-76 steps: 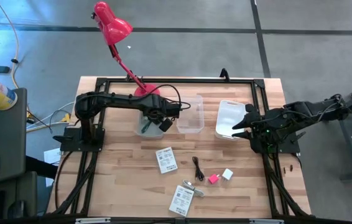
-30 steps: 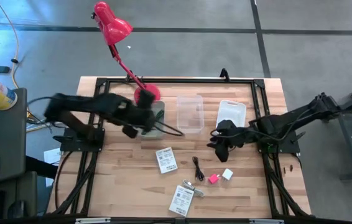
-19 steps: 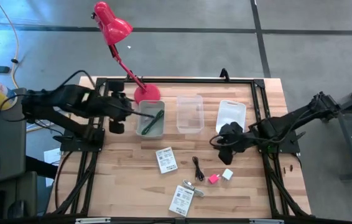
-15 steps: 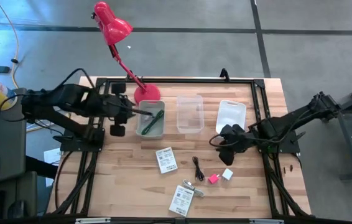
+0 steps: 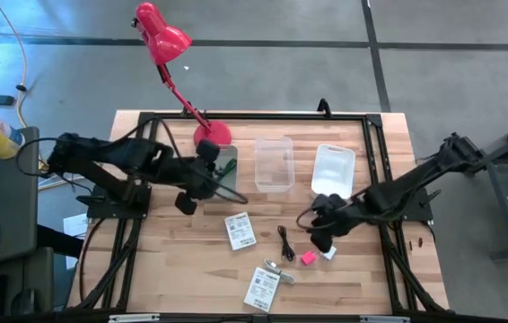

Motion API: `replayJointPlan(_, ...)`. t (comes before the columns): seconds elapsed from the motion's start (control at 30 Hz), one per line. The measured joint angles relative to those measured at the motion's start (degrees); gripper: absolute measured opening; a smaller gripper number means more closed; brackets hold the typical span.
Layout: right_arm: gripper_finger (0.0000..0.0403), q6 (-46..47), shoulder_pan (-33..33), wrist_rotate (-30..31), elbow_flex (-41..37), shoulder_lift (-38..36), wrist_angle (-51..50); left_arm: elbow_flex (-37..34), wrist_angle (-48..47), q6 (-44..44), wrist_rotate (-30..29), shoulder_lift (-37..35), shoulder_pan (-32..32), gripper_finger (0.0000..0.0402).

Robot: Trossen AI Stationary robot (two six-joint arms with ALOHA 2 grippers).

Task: Pick and place items into bin
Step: Put the black charger cable into the gray bin

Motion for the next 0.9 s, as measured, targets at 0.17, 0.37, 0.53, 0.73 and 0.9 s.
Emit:
replayJointPlan(0.17,0.0128,2.2,-0.1,0.2,0.0,7.2,6.7,0.0,-1.5,1.5,-1.1,-0.4,-0.1,0.0145)
replayJointPlan(0.37,0.0139,8.6,-1.6,1.2,0.0,13.1,11.3,0.1,-7.0,3.0,-6.4,-2.4,-0.1,0.0145)
replayJointPlan(0.53,0.0174,12.2,-2.7,-1.4,0.0,16.5,16.0,0.1,-9.5,2.9,-9.5,-5.4,0.0,0.0145)
replayJointPlan(0.73,0.0207,14.8,-3.1,-1.7,0.1,19.6,18.1,0.1,-9.4,2.2,-9.7,-9.3,-0.1,0.0145)
replayJointPlan(0.9,0.0208,15.3,-3.1,-2.2,0.1,21.0,17.8,0.1,-9.3,0.4,-9.7,-11.9,-0.1,0.0145)
